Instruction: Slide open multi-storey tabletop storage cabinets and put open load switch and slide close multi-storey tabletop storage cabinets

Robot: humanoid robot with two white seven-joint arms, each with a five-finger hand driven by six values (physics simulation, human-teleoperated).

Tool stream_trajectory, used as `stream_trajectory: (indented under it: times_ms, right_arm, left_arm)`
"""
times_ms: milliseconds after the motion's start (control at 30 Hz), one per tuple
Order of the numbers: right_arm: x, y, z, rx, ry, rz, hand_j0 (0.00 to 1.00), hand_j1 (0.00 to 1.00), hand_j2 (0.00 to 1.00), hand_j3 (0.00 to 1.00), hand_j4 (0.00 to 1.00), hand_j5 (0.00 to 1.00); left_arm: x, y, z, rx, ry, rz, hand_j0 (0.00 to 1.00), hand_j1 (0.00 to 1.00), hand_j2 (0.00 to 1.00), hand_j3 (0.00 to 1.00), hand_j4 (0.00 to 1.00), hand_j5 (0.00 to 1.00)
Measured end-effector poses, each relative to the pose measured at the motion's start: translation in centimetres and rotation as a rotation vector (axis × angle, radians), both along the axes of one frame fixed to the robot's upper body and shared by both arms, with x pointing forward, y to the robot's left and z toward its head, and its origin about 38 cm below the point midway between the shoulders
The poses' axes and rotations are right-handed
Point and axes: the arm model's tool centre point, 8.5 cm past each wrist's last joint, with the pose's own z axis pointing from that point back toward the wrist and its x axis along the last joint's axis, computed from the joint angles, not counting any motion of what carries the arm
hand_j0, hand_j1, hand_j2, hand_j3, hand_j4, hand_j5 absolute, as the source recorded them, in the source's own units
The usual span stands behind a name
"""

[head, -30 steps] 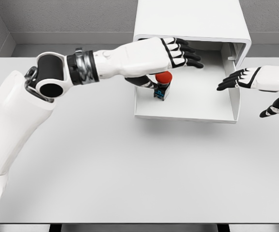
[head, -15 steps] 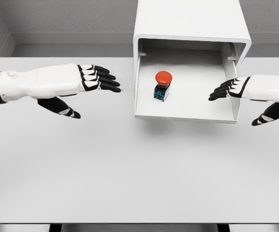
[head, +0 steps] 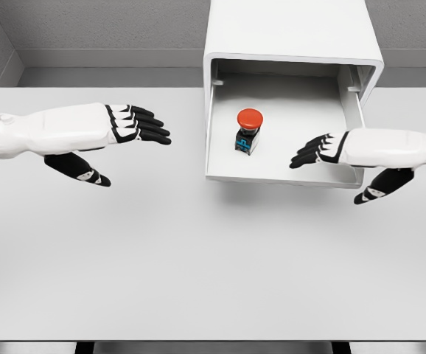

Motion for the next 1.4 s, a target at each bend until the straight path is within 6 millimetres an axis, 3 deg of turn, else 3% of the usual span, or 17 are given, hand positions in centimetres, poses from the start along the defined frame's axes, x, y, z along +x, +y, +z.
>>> stream_trajectory:
  times_ms: [433,800,1133,1400]
  right_arm:
    - [0.8,1.6,-0.7,-0.049,-0.063,0.032,1.0,1.0,1.0,1.0,1.0,1.0]
    - [1.8,1.5,-0.4,-0.102,-0.132,0.019,1.0,1.0,1.0,1.0,1.0,1.0]
    - [3.9,2.2,0.0,-0.095,-0.17,-0.005,1.0,1.0,1.0,1.0,1.0,1.0]
    - [6.0,1.4,1.9,-0.095,-0.232,-0.062,1.0,1.0,1.0,1.0,1.0,1.0]
  left_arm:
    - [0.0,0.0,-0.1,0.003,0.002,0.0,1.0,1.0,1.0,1.0,1.0,1.0]
    - [-0.1,0.1,-0.2,0.007,0.003,0.002,1.0,1.0,1.0,1.0,1.0,1.0]
    - [0.0,0.1,-0.3,0.01,0.002,0.003,1.0,1.0,1.0,1.0,1.0,1.0]
    - [-0.1,0.3,-0.3,0.018,0.002,0.007,1.0,1.0,1.0,1.0,1.0,1.0]
